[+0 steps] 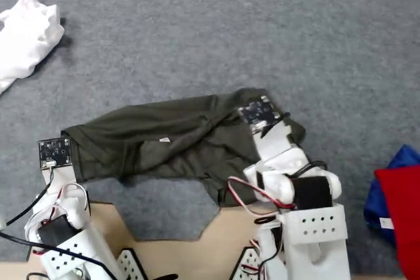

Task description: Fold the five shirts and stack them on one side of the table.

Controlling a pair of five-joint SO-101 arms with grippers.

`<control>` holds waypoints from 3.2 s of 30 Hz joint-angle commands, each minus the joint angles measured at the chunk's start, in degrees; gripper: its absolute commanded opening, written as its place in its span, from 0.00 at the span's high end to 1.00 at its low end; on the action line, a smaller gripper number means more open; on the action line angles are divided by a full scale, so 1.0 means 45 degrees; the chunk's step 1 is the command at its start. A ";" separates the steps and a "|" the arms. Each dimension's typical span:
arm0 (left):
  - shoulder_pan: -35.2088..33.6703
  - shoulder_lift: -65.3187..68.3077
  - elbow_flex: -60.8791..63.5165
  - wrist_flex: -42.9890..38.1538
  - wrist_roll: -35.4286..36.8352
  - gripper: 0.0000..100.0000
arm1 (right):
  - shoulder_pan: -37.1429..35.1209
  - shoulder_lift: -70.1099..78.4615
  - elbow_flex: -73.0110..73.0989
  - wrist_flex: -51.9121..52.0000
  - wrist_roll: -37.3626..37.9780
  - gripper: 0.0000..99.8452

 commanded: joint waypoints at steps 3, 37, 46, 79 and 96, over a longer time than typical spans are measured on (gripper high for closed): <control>-0.0176 -0.0068 0.0156 -0.0020 -0.0059 0.98 | 0.2432 -0.0029 0.0537 -0.0625 -0.0078 0.99; -0.0176 -0.0068 0.0156 -0.0020 -0.0059 0.98 | 0.4347 -0.0147 0.0107 -0.0606 -0.0098 0.99; -0.0176 -0.0068 0.0156 -0.0020 -0.0059 0.98 | 0.4444 -0.0147 -0.0947 -0.0469 -0.0098 0.99; -0.3595 -0.0088 0.0156 0.0000 -0.0059 0.98 | 0.4737 -0.0127 -0.0303 -0.0215 -0.0020 0.99; -0.3575 -0.0088 0.0156 0.0000 -0.0059 0.98 | 0.2940 -0.0127 -0.0322 -0.0215 -0.0078 0.99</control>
